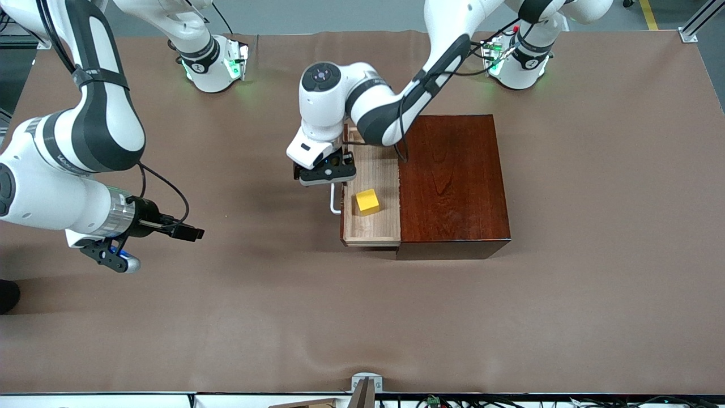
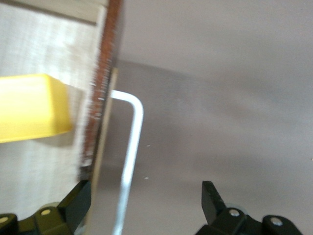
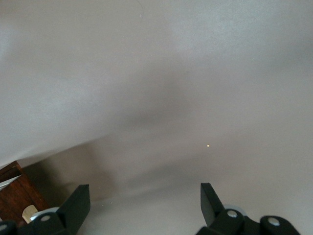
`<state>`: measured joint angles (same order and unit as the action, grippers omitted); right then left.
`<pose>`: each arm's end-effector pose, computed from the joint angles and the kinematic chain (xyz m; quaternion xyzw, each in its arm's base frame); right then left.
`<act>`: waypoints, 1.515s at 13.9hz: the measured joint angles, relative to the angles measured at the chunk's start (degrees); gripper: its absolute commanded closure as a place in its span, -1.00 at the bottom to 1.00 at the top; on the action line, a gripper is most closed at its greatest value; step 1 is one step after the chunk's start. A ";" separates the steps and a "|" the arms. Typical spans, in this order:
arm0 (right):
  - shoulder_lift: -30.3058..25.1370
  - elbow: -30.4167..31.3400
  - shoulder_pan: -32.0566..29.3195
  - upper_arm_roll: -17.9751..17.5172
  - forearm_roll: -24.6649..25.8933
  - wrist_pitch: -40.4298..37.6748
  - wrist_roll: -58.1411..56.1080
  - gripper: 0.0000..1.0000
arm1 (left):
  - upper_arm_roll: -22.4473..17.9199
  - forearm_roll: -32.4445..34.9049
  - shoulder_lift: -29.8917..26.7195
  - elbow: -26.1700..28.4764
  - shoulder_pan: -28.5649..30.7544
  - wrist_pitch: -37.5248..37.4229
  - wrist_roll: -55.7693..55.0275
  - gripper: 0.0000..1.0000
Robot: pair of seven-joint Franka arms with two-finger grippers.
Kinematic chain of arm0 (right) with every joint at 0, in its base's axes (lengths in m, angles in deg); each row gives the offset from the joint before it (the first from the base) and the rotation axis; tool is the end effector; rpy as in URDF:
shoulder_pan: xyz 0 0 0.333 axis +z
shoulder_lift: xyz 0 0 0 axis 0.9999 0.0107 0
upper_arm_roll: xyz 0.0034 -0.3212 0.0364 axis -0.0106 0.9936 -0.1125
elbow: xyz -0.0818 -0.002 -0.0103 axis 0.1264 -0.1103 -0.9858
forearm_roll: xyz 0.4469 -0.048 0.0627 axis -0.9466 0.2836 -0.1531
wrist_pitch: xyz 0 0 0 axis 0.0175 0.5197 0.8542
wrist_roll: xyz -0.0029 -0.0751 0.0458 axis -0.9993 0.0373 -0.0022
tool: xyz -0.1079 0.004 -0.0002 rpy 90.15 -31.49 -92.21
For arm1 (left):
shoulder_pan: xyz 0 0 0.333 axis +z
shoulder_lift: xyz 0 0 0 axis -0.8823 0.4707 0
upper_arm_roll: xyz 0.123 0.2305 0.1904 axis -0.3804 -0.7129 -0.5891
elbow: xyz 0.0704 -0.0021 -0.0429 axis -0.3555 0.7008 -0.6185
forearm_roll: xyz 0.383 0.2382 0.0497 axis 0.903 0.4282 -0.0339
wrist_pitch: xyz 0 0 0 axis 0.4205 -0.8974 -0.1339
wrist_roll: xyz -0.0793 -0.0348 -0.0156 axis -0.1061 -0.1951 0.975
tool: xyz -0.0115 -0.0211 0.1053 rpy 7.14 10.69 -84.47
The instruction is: Open drawer, take yellow block, close drawer
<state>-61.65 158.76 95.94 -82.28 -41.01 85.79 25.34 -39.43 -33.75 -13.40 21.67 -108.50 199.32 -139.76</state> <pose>0.7170 0.0985 0.4237 -0.9704 0.2016 0.0829 0.1037 0.4825 -0.6612 0.3378 0.9927 0.0839 0.0687 0.0535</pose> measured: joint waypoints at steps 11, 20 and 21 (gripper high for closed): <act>0.60 -0.14 0.29 -0.26 -5.58 -0.06 5.28 -1.00 | -0.47 -11.09 -27.10 -0.61 24.33 -40.53 44.07 -1.00; 0.60 -0.84 16.16 -0.75 -5.41 -0.14 41.81 -1.00 | -0.69 -11.46 -35.17 5.77 51.15 -43.76 75.22 -1.00; 0.61 -0.88 18.13 -0.76 -5.23 -0.12 46.57 -1.00 | -0.70 -11.48 -35.17 6.53 51.92 -42.11 75.04 -1.00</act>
<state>-61.04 157.89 114.07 -83.04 -46.24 85.68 71.90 -40.13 -45.23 -48.57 28.20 -56.58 157.22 -64.72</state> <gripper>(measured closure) 0.000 0.000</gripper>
